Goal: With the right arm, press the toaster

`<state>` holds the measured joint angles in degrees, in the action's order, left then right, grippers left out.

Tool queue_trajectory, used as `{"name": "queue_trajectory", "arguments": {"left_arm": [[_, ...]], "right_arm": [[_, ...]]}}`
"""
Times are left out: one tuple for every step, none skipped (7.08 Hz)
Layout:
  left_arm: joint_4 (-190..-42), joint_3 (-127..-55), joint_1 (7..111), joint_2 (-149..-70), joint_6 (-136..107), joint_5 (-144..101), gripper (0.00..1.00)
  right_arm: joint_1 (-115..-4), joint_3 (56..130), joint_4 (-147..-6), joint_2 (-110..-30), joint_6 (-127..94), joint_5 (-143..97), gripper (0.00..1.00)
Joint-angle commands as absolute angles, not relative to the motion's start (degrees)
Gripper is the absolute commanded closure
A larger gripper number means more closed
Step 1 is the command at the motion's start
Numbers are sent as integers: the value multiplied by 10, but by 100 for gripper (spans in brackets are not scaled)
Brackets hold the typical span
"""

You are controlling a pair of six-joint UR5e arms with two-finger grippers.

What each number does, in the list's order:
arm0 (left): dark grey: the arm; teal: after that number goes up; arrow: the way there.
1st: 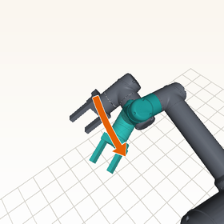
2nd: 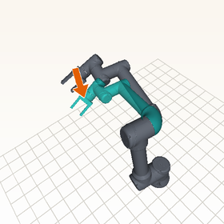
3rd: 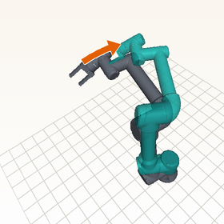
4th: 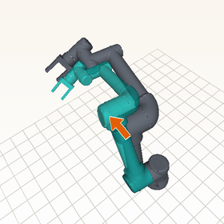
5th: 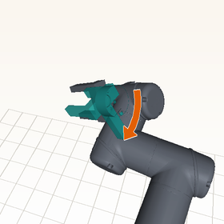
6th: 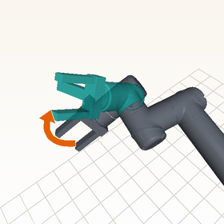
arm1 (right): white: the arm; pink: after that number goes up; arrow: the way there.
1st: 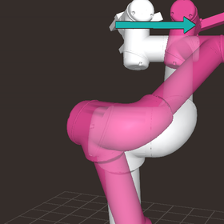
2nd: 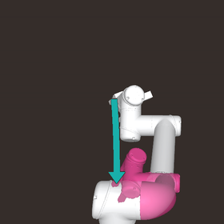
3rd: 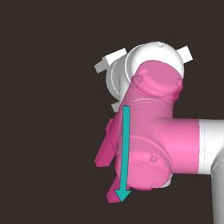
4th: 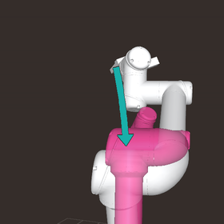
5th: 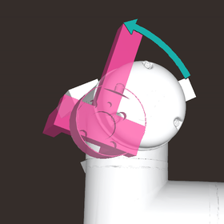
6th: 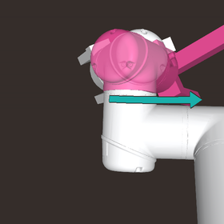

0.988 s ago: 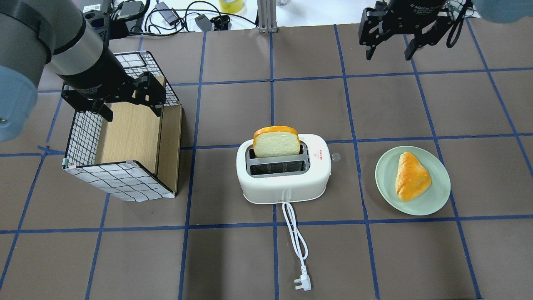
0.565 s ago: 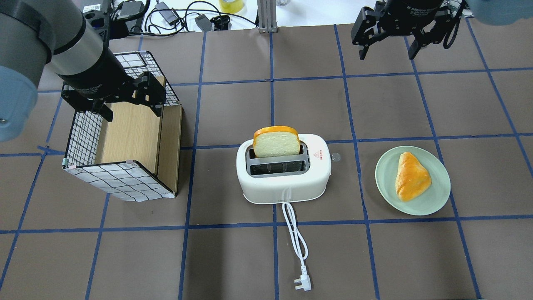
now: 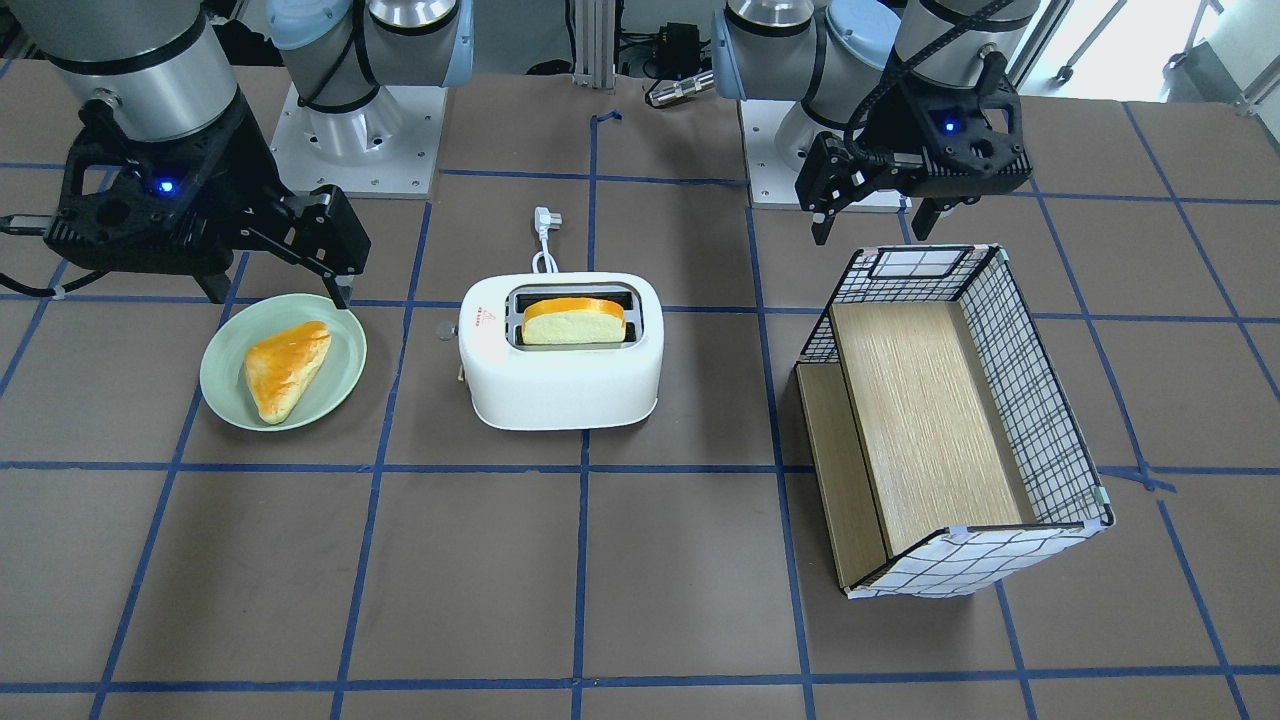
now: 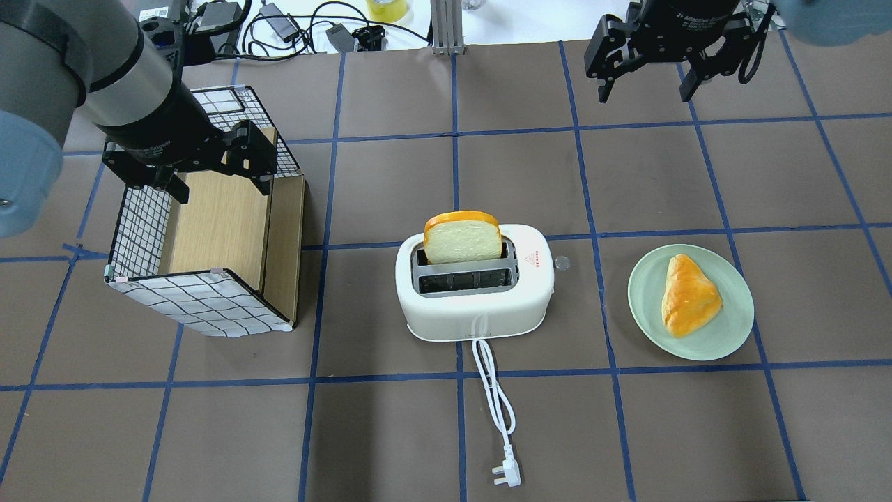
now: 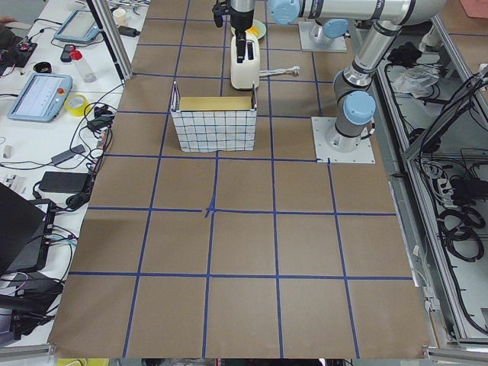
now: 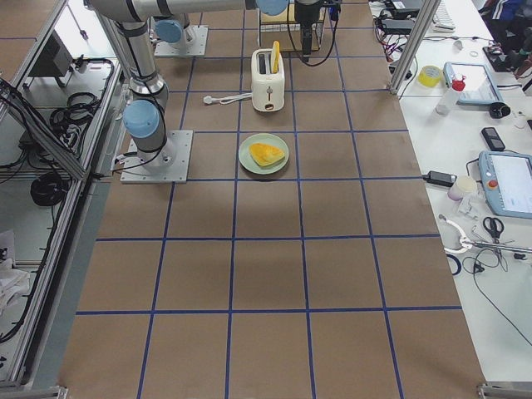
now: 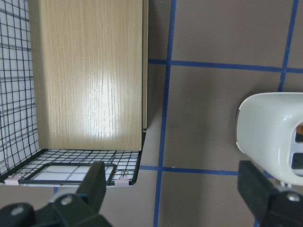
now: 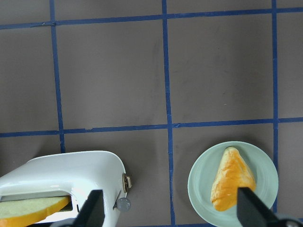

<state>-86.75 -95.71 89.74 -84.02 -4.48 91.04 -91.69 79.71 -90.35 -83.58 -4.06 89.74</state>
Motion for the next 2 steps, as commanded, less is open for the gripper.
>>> {"name": "queue_trajectory", "arguments": {"left_arm": [[-867,-957,897,-840,-45,911,0],[-867,-957,897,-840,-45,911,0]], "right_arm": [[-921,797,-904,-836,-41,897,0],[-922,797,-904,-836,-41,897,0]]}}
